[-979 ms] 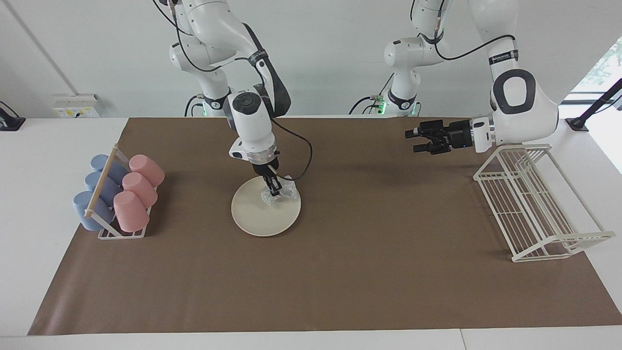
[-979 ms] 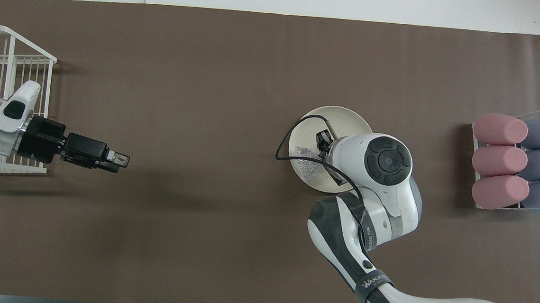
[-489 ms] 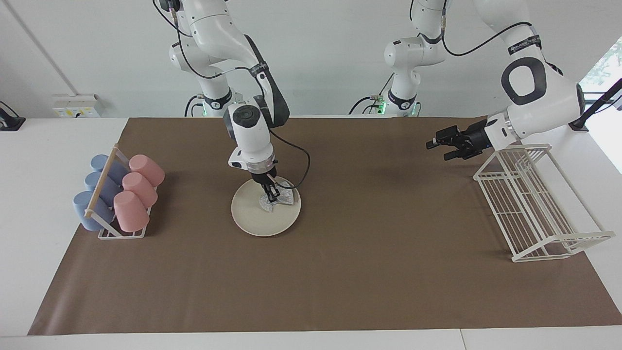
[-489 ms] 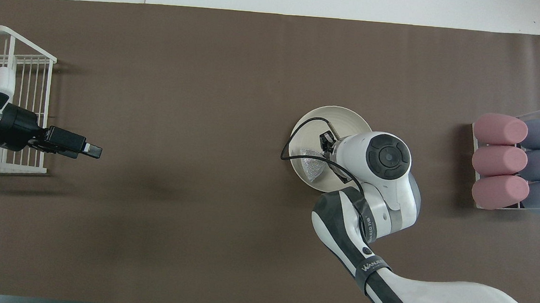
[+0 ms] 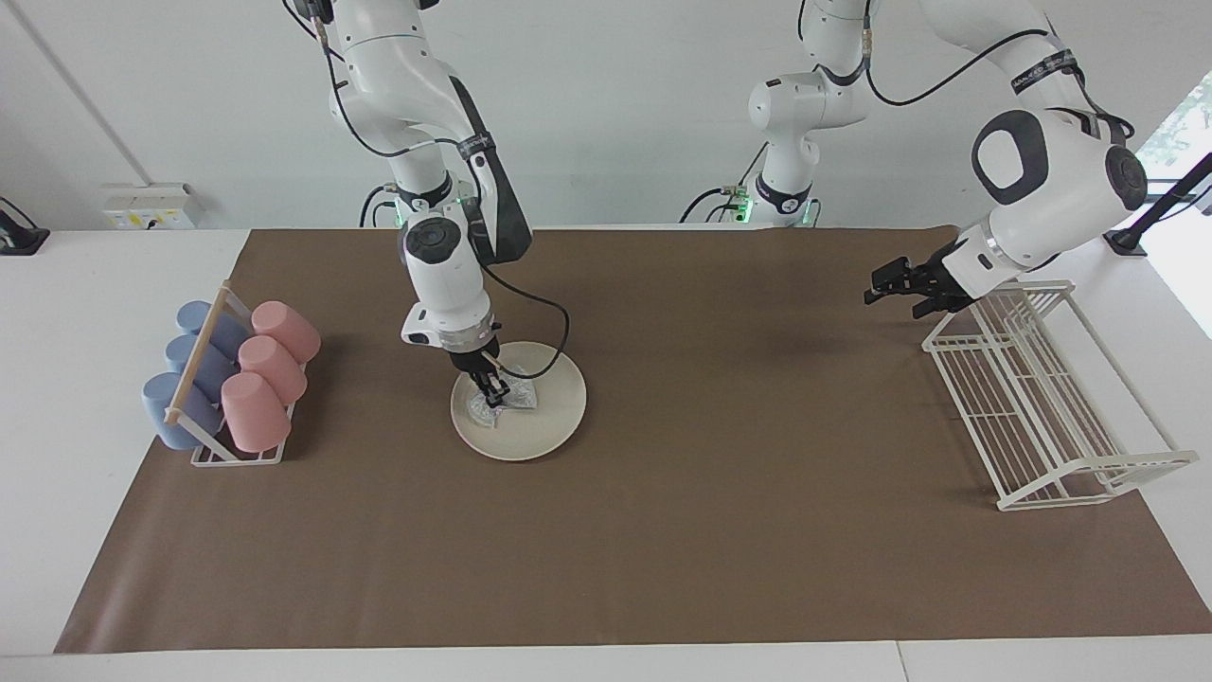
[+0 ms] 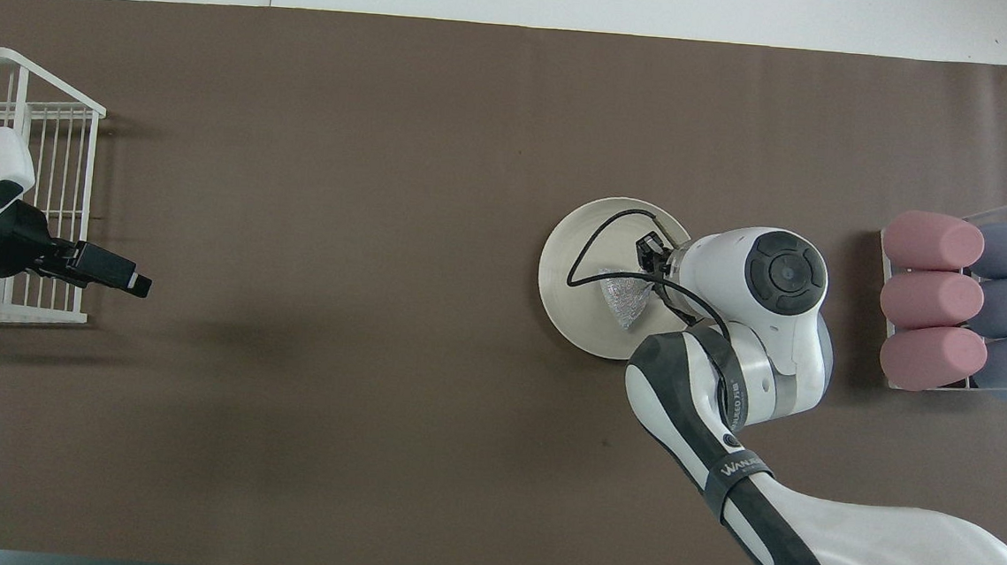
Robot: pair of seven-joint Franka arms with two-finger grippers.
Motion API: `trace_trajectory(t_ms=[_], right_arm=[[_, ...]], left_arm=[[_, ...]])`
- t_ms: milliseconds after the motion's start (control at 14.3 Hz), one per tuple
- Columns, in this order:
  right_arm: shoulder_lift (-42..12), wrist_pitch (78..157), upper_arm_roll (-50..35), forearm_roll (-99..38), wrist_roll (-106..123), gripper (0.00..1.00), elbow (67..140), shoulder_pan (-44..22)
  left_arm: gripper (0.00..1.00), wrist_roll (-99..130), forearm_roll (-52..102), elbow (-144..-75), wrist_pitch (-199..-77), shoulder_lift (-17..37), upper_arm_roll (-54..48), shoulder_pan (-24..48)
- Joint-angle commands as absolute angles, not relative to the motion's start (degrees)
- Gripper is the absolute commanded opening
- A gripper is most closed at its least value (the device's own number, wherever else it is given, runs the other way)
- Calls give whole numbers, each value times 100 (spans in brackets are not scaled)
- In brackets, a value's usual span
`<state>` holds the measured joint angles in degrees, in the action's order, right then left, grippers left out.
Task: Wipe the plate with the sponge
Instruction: 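Rub the sponge across the plate surface with the right gripper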
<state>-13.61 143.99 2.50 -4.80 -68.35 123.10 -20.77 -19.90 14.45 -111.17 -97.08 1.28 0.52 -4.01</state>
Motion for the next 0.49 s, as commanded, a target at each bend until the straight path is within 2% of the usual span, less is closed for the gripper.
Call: trace_trajectory(t_ms=[0, 280, 419], right_arm=[[-1362, 14511, 185, -536, -6880, 0, 12419, -2205], [-1371, 14633, 185, -658, -7707, 0, 12419, -2601], [-1389, 14669, 193, -668, -7595, 0, 12419, -2523]], left_arm=[[100, -1863, 1292, -11136, -9782, 44, 62, -343], [100, -1758, 1292, -11127, -9782, 44, 62, -343], [100, -1749, 1301, -11136, -9826, 44, 62, -343]])
